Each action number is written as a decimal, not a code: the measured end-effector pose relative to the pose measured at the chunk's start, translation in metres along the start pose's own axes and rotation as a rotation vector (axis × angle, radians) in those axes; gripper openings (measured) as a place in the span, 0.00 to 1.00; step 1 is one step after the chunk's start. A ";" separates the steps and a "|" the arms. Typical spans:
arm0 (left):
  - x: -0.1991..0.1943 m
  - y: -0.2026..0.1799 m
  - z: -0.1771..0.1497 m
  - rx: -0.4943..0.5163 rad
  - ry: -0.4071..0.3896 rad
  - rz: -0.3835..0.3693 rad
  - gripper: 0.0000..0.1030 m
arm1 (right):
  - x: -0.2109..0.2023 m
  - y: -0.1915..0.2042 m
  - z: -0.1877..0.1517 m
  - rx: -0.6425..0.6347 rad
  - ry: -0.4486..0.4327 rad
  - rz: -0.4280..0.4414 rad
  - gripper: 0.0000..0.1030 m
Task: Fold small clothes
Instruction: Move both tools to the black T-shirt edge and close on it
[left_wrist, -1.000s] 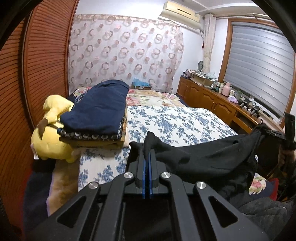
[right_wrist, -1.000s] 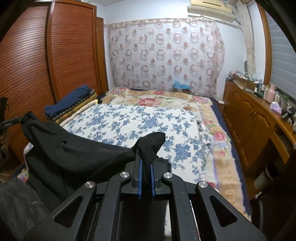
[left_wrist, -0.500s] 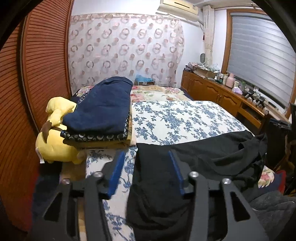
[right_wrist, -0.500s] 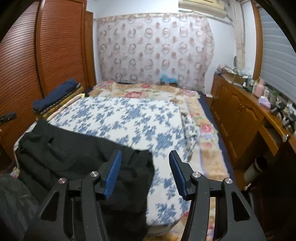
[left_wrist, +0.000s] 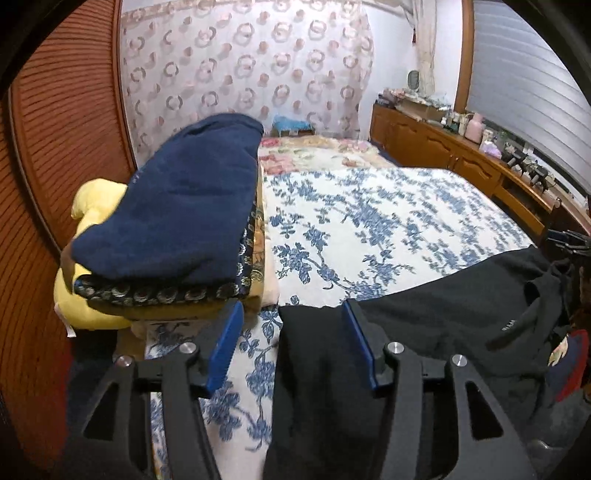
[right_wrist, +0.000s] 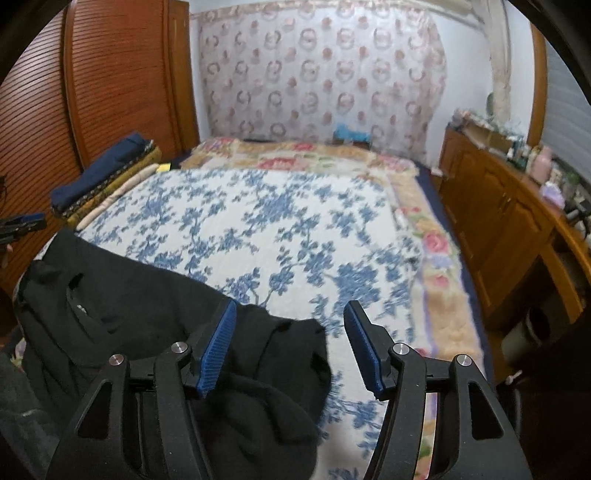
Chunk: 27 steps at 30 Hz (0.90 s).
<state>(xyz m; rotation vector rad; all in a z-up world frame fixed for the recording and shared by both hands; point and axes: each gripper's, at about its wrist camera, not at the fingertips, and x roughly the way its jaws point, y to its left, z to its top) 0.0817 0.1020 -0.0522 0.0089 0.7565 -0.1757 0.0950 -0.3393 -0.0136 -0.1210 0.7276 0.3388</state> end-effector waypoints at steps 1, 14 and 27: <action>0.005 0.001 0.001 -0.001 0.012 0.000 0.52 | 0.005 0.000 -0.001 0.002 0.014 0.002 0.60; 0.041 0.011 -0.017 -0.019 0.146 -0.010 0.52 | 0.042 -0.007 -0.015 0.009 0.143 -0.016 0.66; 0.039 0.016 -0.019 -0.044 0.151 -0.072 0.47 | 0.048 0.005 -0.018 -0.035 0.202 0.084 0.64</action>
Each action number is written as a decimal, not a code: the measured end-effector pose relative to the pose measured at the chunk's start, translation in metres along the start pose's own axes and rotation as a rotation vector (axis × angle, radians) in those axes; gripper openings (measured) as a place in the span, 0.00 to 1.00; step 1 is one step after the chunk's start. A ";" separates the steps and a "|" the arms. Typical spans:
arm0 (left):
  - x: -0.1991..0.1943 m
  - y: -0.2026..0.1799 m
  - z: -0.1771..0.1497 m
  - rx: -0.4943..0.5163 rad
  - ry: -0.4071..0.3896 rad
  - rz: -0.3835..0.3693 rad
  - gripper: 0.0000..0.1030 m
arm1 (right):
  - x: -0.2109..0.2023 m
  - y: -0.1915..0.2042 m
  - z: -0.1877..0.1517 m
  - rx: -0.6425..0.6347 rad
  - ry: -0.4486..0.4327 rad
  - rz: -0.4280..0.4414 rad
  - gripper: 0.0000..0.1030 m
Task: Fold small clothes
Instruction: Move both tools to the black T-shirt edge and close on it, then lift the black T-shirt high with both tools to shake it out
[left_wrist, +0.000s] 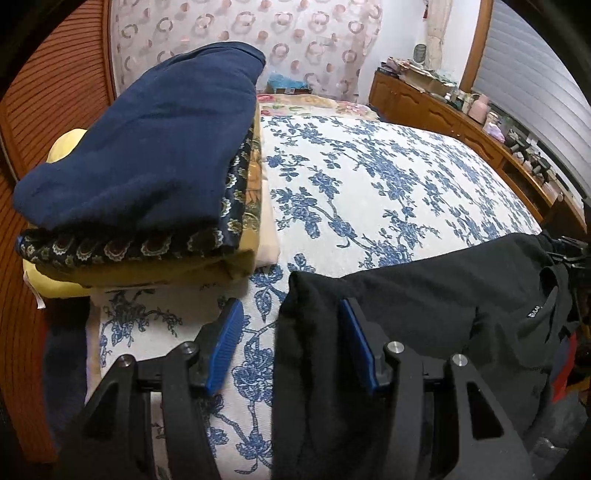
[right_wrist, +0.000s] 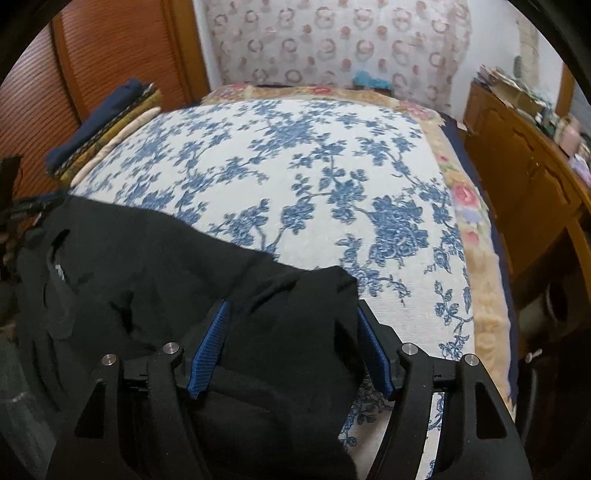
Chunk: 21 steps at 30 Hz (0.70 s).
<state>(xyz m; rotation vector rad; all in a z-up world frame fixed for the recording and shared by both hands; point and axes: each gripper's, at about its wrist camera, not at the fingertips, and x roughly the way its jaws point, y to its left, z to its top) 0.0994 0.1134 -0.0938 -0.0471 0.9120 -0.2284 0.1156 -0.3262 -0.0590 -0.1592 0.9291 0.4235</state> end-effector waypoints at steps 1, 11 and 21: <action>0.000 -0.001 0.000 0.005 0.000 -0.019 0.38 | 0.000 0.003 0.000 -0.012 0.001 0.004 0.57; -0.076 -0.033 -0.005 0.045 -0.172 -0.098 0.03 | -0.062 0.031 0.006 -0.016 -0.181 0.062 0.12; -0.232 -0.072 0.018 0.104 -0.534 -0.046 0.04 | -0.223 0.075 0.051 -0.080 -0.577 0.045 0.11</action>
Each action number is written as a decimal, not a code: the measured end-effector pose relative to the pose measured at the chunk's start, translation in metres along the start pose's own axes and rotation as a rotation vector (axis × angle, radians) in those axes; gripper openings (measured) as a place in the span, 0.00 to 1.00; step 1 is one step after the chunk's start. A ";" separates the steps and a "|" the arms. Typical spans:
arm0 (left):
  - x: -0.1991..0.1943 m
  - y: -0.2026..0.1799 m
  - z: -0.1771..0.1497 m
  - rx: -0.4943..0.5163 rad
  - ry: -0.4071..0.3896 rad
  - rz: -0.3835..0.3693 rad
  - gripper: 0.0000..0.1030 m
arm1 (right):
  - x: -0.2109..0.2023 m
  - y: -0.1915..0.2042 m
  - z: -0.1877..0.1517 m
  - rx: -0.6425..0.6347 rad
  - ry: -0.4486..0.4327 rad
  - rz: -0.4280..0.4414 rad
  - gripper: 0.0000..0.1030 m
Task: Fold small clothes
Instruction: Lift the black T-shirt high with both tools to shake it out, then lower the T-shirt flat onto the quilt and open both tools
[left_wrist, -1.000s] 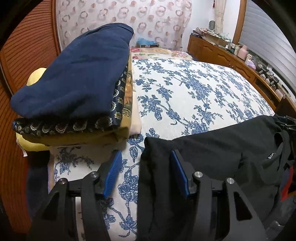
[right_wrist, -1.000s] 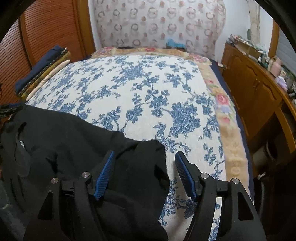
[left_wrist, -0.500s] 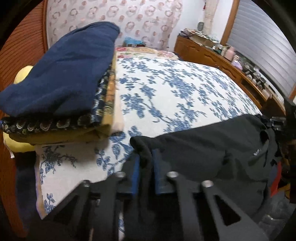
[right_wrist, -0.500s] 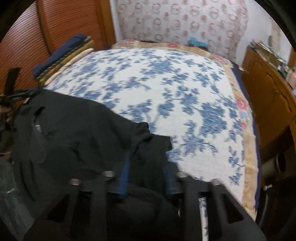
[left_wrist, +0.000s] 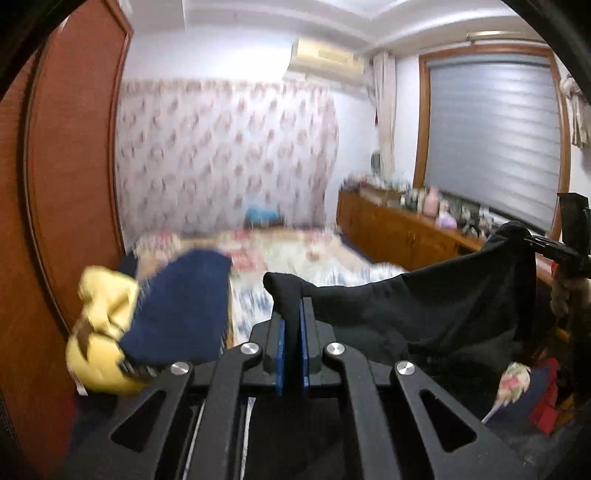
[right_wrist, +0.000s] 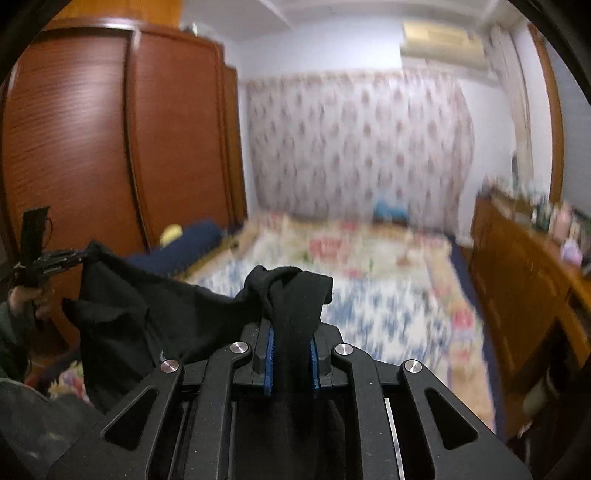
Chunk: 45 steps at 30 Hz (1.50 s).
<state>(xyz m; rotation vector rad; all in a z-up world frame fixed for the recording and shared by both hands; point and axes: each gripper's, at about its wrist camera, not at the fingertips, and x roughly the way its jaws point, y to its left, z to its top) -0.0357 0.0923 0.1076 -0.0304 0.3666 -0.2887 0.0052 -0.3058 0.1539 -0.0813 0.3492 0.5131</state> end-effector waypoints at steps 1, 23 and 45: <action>-0.005 -0.001 0.009 0.005 -0.024 0.002 0.04 | -0.005 0.002 0.008 -0.008 -0.022 0.003 0.11; -0.069 0.020 0.112 0.048 -0.329 0.008 0.04 | -0.098 0.008 0.110 -0.147 -0.285 -0.134 0.11; 0.030 0.017 0.107 0.069 -0.237 0.005 0.04 | -0.068 -0.036 0.081 -0.135 -0.155 -0.213 0.11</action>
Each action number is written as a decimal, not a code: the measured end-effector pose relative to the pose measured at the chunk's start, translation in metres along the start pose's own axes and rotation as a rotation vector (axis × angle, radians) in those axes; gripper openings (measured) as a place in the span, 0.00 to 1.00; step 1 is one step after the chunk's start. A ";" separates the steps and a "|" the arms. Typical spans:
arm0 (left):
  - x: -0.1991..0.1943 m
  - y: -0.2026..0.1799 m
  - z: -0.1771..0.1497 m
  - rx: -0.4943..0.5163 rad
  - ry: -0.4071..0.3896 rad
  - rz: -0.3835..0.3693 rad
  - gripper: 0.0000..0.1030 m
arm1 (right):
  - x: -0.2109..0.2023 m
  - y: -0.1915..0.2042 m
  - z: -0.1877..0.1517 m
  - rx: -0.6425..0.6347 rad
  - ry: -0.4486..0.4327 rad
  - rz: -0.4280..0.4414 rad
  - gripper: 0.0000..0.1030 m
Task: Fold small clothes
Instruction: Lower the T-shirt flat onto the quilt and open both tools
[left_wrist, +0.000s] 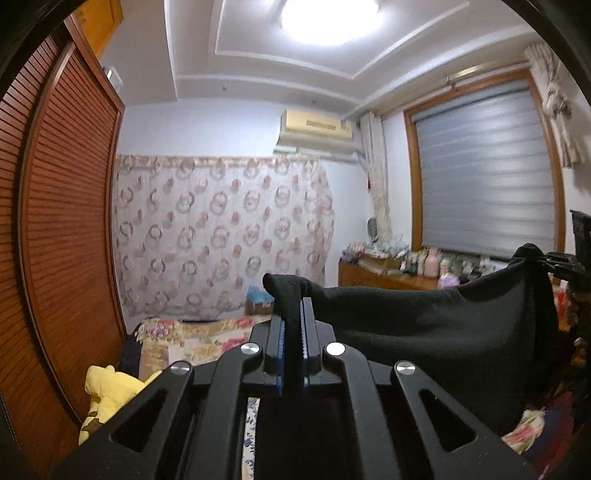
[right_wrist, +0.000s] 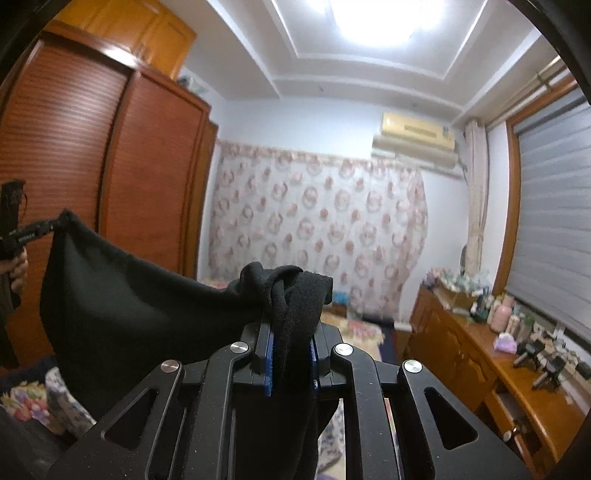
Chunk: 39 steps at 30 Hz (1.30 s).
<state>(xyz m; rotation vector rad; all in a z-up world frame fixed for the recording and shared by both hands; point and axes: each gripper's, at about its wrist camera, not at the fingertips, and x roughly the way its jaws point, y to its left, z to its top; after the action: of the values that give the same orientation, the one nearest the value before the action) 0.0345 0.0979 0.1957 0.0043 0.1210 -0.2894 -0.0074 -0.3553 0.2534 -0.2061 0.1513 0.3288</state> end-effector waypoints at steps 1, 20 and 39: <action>0.018 -0.001 -0.009 0.005 0.020 0.003 0.04 | 0.017 -0.004 -0.010 0.002 0.025 0.006 0.11; 0.291 0.023 -0.144 -0.050 0.454 0.059 0.04 | 0.320 -0.091 -0.181 0.121 0.487 0.032 0.11; 0.288 0.004 -0.177 -0.065 0.626 -0.013 0.55 | 0.319 -0.093 -0.213 0.205 0.572 -0.023 0.53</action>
<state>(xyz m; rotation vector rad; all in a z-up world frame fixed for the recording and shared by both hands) 0.2885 0.0237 -0.0148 0.0298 0.7519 -0.2888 0.2978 -0.3922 0.0062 -0.0938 0.7433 0.2221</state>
